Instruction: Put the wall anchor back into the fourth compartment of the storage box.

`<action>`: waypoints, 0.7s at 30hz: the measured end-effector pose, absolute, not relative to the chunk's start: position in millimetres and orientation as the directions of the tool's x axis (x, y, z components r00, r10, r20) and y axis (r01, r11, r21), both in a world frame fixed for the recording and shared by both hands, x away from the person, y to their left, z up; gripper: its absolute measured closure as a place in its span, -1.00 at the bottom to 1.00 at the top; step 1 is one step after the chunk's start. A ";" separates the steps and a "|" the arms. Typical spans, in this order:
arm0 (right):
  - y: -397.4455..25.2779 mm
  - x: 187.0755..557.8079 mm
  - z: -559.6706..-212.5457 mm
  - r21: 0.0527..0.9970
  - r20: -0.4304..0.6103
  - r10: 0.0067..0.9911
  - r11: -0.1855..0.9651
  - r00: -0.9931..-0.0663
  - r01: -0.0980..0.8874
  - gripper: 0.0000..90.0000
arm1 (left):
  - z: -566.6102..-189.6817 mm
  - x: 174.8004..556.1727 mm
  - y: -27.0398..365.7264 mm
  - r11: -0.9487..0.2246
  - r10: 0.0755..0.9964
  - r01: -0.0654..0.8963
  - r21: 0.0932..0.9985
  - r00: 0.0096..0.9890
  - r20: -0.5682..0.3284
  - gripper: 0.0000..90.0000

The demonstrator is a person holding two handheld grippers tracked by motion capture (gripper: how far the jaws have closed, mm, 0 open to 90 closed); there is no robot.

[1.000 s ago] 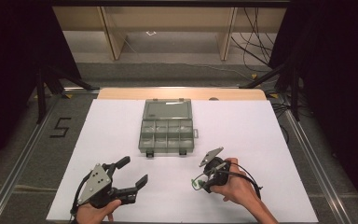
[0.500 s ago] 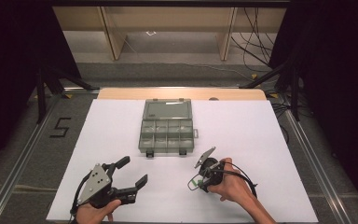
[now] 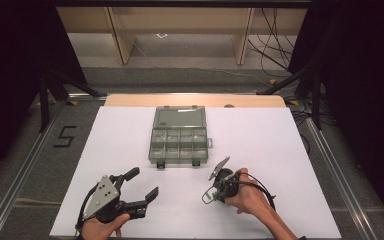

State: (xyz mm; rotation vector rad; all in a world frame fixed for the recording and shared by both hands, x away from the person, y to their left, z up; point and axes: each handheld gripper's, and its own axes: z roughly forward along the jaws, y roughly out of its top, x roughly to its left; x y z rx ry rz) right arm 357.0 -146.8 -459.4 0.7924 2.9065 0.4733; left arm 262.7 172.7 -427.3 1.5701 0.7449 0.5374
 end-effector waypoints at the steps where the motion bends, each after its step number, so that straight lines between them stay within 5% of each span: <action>1: -146.4 357.4 -459.2 0.312 -0.005 0.511 0.817 -0.859 0.484 0.66 | -427.3 262.6 172.6 -0.036 0.727 0.155 0.987 0.682 -0.080 -0.63; 9: -146.5 363.6 -458.6 0.292 0.009 0.514 0.819 -0.858 0.494 0.86 | -427.3 262.6 172.7 -0.035 0.726 0.155 0.987 0.682 -0.081 -0.63; 21: -148.6 366.0 -444.5 0.331 -0.004 0.495 0.821 -0.869 0.466 0.87 | -427.0 262.3 172.7 -0.032 0.727 0.156 0.987 0.682 -0.084 -0.63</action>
